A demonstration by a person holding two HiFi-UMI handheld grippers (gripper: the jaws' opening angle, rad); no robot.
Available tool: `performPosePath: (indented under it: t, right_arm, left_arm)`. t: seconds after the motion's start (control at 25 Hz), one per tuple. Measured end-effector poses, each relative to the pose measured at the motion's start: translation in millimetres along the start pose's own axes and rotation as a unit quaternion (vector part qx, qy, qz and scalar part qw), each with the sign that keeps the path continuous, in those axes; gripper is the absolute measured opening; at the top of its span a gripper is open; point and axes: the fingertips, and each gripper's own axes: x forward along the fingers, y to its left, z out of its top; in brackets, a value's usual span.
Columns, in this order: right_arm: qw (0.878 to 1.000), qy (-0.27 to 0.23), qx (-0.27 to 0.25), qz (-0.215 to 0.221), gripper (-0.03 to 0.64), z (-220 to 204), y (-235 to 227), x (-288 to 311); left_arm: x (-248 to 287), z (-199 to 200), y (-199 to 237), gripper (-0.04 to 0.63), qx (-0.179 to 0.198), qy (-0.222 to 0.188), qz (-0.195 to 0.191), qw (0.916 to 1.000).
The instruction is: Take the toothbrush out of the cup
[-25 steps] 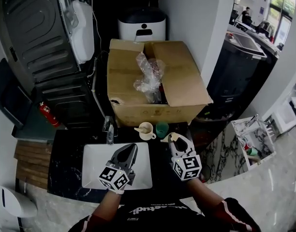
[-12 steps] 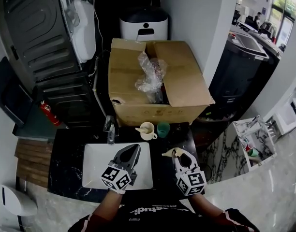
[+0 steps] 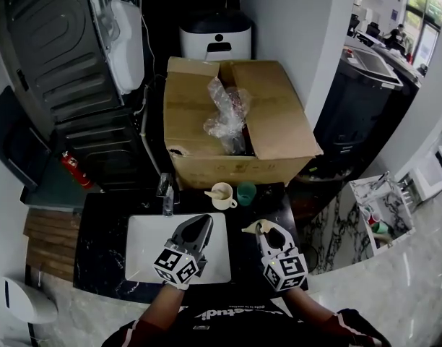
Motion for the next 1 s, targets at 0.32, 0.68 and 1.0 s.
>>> performPosePath:
  t: [0.32,0.68,1.0]
  right_arm:
    - [1.0,0.0,0.002,0.007,0.089,0.3,2.7,3.3]
    - [1.0,-0.003,0.008,0.012,0.089,1.7,4.6,5.5]
    - [1.0,-0.004,0.018,0.01,0.089,-0.2,2.5,5.1]
  left_arm:
    - [-1.1,3.2,-0.5,0.017,0.018,-0.003,0.001,0.9998]
    - [-0.8,8.5,1.1,0.156,0.023,-0.017,0.003,0.9996]
    - [4.7,-1.8,13.4,0.176,0.025,-0.01,0.021,0.9994]
